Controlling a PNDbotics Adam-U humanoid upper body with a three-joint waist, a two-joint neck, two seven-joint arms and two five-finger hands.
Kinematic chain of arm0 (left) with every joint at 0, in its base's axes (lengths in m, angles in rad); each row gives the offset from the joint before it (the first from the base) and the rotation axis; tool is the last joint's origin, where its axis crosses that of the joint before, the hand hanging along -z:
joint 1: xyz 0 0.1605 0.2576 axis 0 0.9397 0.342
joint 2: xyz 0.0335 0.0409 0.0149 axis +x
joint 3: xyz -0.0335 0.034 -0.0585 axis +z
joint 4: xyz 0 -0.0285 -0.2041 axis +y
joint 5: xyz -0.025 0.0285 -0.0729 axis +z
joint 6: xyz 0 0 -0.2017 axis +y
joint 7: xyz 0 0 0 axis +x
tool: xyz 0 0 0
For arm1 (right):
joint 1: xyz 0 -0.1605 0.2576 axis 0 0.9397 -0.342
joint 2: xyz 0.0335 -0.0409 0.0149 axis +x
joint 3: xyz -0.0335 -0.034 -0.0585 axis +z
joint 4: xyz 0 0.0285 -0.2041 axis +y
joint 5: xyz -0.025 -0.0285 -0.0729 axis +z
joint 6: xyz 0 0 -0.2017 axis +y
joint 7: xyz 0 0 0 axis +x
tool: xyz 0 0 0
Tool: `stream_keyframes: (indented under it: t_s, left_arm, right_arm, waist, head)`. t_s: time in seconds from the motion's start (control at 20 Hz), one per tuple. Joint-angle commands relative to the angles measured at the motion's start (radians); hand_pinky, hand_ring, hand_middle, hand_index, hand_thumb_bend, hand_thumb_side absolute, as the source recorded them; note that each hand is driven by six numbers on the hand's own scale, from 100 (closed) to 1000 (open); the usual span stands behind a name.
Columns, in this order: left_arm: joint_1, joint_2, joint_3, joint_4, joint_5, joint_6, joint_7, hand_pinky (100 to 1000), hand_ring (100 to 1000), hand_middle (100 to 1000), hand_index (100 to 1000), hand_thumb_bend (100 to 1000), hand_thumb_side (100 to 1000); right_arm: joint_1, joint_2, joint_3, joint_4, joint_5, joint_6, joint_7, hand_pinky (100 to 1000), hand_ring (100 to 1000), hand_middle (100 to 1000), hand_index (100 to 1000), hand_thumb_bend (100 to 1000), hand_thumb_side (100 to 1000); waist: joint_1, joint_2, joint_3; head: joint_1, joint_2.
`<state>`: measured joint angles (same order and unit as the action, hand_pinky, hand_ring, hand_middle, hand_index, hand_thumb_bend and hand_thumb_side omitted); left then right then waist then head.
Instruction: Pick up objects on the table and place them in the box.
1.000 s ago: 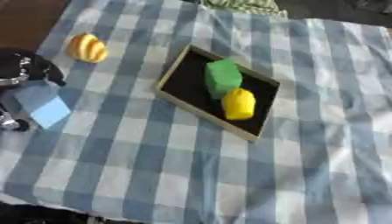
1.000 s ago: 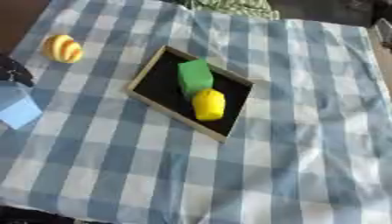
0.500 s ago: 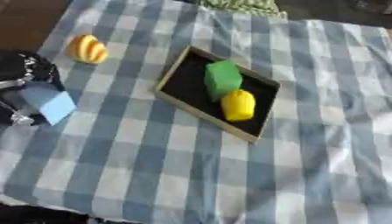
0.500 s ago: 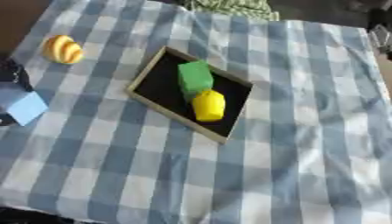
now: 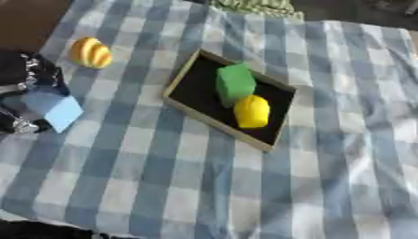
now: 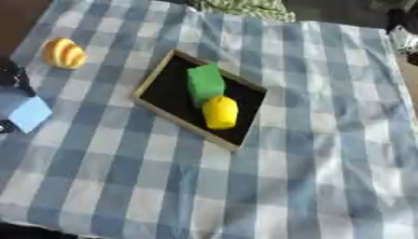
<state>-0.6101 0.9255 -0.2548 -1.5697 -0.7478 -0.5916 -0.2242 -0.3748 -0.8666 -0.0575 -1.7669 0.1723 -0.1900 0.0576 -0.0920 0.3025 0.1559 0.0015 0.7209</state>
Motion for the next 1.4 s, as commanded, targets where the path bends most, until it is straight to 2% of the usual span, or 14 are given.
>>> stream_keyframes:
  t_s: [0.05,0.25,0.45,0.6,0.75,1.0,1.2,1.4]
  left_arm:
    - [-0.042,0.040,0.017,-0.069,0.022,0.017,-0.006,704,569,452,492,545,100]
    - [-0.069,0.037,0.018,-0.102,0.040,0.033,-0.032,687,493,374,473,551,100]
    - [-0.096,0.029,0.026,-0.138,0.092,0.048,-0.044,694,487,366,473,504,100]
    - [-0.167,-0.005,0.001,-0.161,0.151,0.050,-0.079,691,488,367,474,515,100]
    - [-0.272,-0.077,-0.041,-0.155,0.194,0.043,-0.137,694,488,367,473,501,100]
    - [-0.419,-0.234,-0.103,-0.064,0.240,0.045,-0.234,706,489,370,477,446,100]
    - [-0.472,-0.339,-0.121,0.023,0.232,0.046,-0.284,719,488,370,478,388,100]
    - [-0.495,-0.414,-0.121,0.106,0.194,0.040,-0.294,727,490,374,485,360,100]
  right_arm:
    - [0.004,-0.024,-0.022,-0.016,-0.011,-0.006,0.000,906,800,711,841,100,320]
    - [0.017,-0.025,-0.027,-0.026,-0.010,-0.004,-0.001,906,801,712,839,100,318]
    - [0.024,-0.023,-0.032,-0.028,-0.009,-0.001,-0.003,907,800,708,837,100,322]
    - [0.025,-0.022,-0.032,-0.029,-0.008,0.002,-0.004,907,799,706,835,100,326]
    - [0.019,-0.022,-0.027,-0.031,-0.008,0.002,-0.001,906,800,706,835,100,322]
    - [0.005,-0.020,-0.019,-0.034,-0.010,0.002,0.005,905,799,704,833,100,319]
    - [-0.006,-0.012,-0.016,-0.037,-0.013,0.002,0.010,906,798,703,831,100,332]
    - [-0.018,-0.005,-0.016,-0.041,-0.017,0.002,0.015,907,797,701,829,100,338]
  waist:
    - [0.016,-0.027,-0.001]
    - [0.018,-0.026,0.000]
    - [0.020,-0.027,0.002]
    - [0.023,-0.032,0.003]
    - [0.024,-0.039,0.003]
    - [0.024,-0.043,-0.001]
    - [0.023,-0.036,-0.008]
    - [0.025,-0.025,-0.017]
  head:
    - [-0.001,-0.006]
    - [0.000,-0.007]
    - [-0.006,-0.004]
    - [-0.016,-0.001]
    - [-0.021,0.002]
    - [-0.026,0.003]
    - [-0.019,-0.001]
    - [-0.013,-0.008]
